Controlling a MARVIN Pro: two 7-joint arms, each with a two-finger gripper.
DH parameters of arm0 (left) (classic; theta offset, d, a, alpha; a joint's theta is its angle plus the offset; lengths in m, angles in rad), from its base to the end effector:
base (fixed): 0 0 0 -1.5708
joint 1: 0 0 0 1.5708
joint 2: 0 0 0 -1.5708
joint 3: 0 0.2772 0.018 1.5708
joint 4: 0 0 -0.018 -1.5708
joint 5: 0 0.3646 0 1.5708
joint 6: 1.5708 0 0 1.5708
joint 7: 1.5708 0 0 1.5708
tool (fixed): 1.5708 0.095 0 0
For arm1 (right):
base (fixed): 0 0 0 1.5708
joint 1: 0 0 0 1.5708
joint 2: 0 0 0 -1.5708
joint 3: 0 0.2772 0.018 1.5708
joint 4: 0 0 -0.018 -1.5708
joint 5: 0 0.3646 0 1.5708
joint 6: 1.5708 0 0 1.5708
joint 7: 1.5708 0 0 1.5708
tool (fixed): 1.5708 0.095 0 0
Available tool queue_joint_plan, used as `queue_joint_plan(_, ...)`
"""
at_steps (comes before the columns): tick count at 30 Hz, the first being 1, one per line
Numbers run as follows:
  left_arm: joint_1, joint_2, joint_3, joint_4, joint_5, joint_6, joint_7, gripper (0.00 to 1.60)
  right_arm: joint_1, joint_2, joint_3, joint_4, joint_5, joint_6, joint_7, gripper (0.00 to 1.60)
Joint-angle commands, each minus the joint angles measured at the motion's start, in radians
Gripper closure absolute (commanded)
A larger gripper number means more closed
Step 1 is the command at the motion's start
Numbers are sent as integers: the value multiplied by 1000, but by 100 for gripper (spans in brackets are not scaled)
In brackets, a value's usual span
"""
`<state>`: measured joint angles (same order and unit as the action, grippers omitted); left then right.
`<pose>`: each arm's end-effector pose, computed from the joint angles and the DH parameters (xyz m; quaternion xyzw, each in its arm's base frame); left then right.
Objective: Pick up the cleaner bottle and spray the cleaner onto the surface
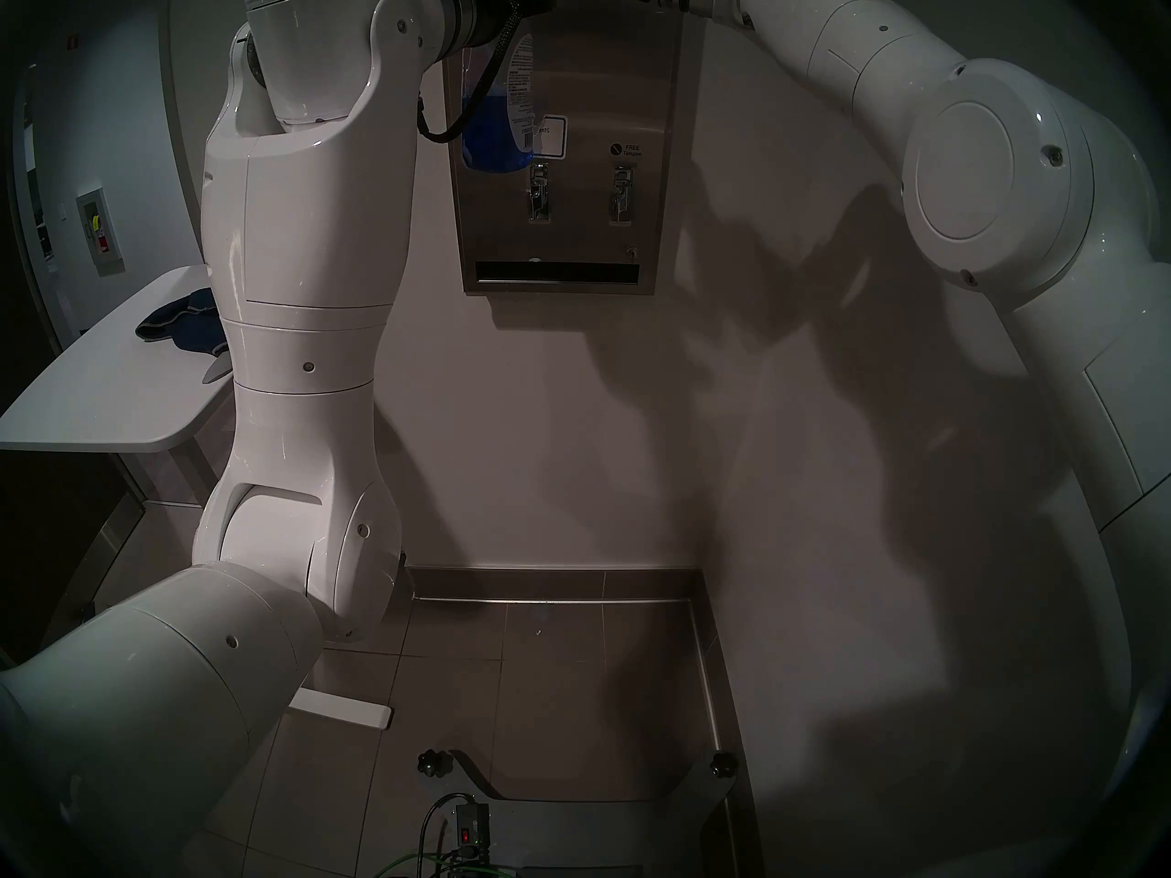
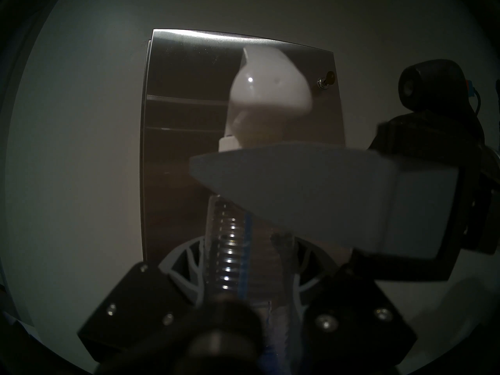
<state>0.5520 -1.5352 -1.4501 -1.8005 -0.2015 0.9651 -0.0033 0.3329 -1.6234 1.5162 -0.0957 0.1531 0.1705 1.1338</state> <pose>0.4669 -0.0599 0.2316 0.6019 -0.0910 0.7900 0.0732 0.6249 0.1241 0.2587 -0.4830 -0.4252 -0.6657 0.3778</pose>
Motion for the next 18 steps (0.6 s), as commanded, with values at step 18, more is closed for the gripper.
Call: queue_joint_plan(18, -60, 0, -1, -34, -2, -5, -1, 160, 52, -21, 7, -34, 6, 43, -31, 0)
